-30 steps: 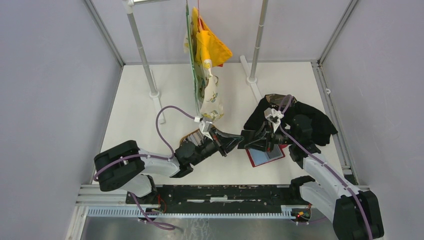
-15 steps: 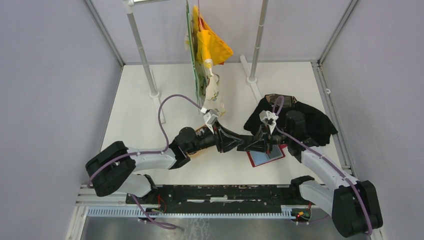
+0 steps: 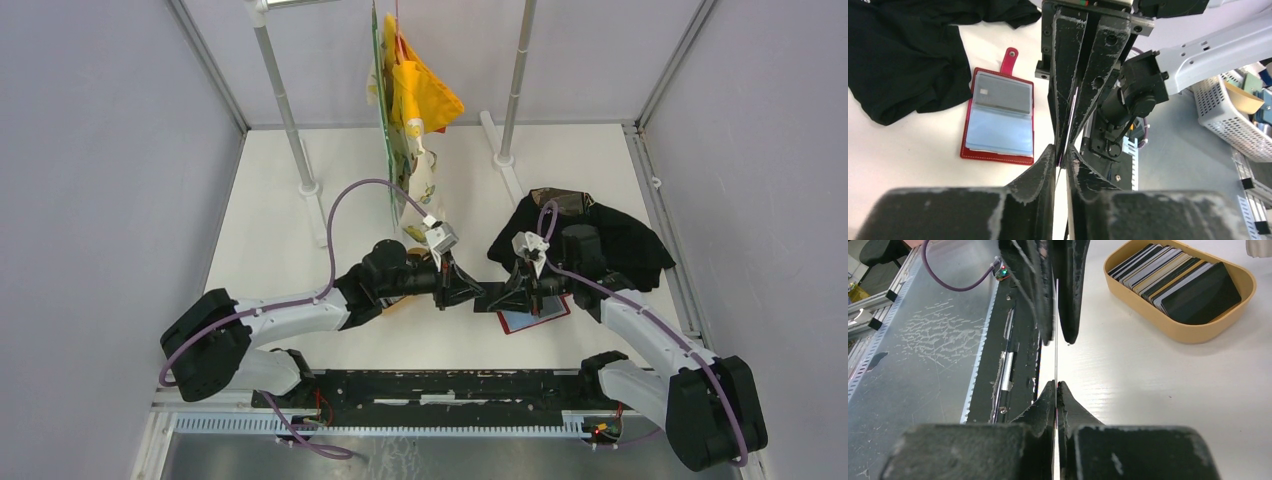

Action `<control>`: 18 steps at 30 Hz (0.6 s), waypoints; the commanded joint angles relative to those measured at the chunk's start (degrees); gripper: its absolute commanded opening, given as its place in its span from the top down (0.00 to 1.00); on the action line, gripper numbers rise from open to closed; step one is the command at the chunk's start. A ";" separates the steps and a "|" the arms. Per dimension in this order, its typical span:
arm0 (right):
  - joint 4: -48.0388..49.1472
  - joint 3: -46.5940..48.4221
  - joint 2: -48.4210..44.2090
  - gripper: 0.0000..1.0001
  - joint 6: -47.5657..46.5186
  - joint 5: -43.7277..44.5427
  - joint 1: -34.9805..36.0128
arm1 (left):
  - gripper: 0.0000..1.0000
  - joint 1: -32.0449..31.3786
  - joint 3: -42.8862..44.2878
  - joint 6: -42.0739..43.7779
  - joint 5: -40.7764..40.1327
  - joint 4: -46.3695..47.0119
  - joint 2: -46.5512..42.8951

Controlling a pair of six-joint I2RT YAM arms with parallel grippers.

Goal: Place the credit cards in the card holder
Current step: Pick up the credit card from the storage box.

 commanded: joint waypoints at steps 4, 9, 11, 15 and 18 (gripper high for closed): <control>-8.00 4.68 0.23 0.87 -10.91 4.66 0.69 | 0.98 0.05 1.55 2.81 0.60 -0.81 -1.60; -23.87 11.84 -1.38 0.44 -28.68 16.94 -0.60 | 0.98 0.07 -4.28 -1.12 -6.56 4.08 -5.61; -25.91 13.05 -3.57 0.36 -31.64 21.56 -3.49 | 0.98 0.03 -8.34 -4.36 -10.16 7.96 -7.56; -22.89 11.30 -7.17 0.33 -30.96 37.83 -8.27 | 0.98 0.07 -16.51 -12.33 -16.50 16.00 -10.95; -20.59 8.51 -6.47 0.34 -31.00 53.30 -8.53 | 0.98 0.00 -19.46 -15.53 -16.75 20.31 -11.68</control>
